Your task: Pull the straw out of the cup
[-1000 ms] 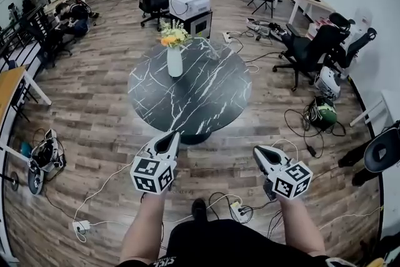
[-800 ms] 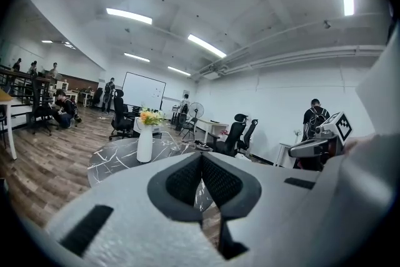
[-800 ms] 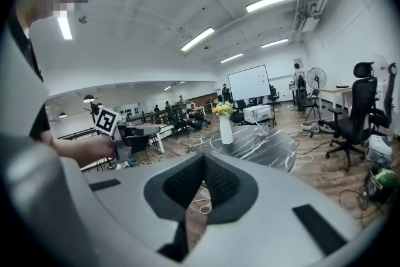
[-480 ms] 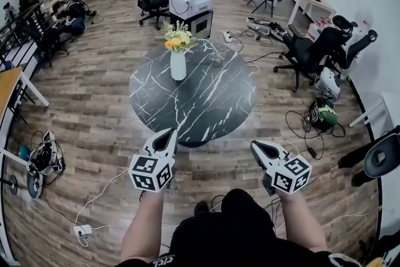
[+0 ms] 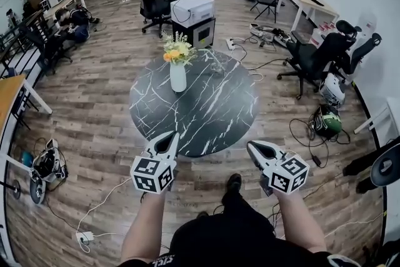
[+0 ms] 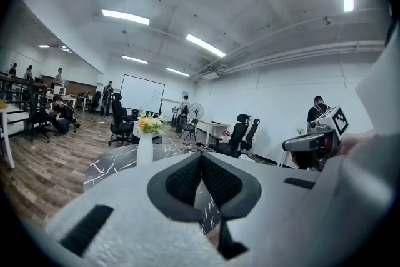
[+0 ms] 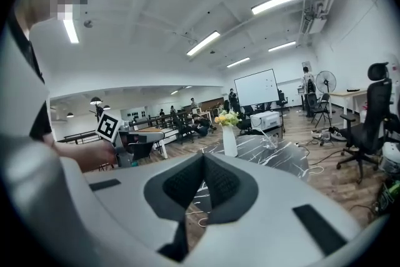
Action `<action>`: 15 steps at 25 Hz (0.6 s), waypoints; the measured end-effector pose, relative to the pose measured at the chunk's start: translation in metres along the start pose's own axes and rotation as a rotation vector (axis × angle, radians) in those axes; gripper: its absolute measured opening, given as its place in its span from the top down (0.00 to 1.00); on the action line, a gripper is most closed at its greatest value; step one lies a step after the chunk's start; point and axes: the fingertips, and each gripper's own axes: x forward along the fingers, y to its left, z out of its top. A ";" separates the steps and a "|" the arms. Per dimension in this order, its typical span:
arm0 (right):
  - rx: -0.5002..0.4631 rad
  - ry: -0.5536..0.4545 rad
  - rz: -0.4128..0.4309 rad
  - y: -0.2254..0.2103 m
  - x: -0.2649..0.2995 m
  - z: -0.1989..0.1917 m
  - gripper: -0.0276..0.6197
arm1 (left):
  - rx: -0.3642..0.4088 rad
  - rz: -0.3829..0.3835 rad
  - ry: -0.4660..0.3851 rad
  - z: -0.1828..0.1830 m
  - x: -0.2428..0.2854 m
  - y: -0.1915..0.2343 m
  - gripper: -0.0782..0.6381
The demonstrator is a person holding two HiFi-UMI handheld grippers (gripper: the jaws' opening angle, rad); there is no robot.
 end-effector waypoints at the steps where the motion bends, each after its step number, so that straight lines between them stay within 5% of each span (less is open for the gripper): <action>1: 0.008 -0.001 0.002 -0.009 0.003 0.000 0.95 | 0.002 0.001 0.004 0.001 0.009 0.000 0.88; 15: 0.119 0.023 0.022 -0.198 0.053 0.002 0.95 | 0.044 -0.019 0.092 0.020 0.209 -0.027 0.88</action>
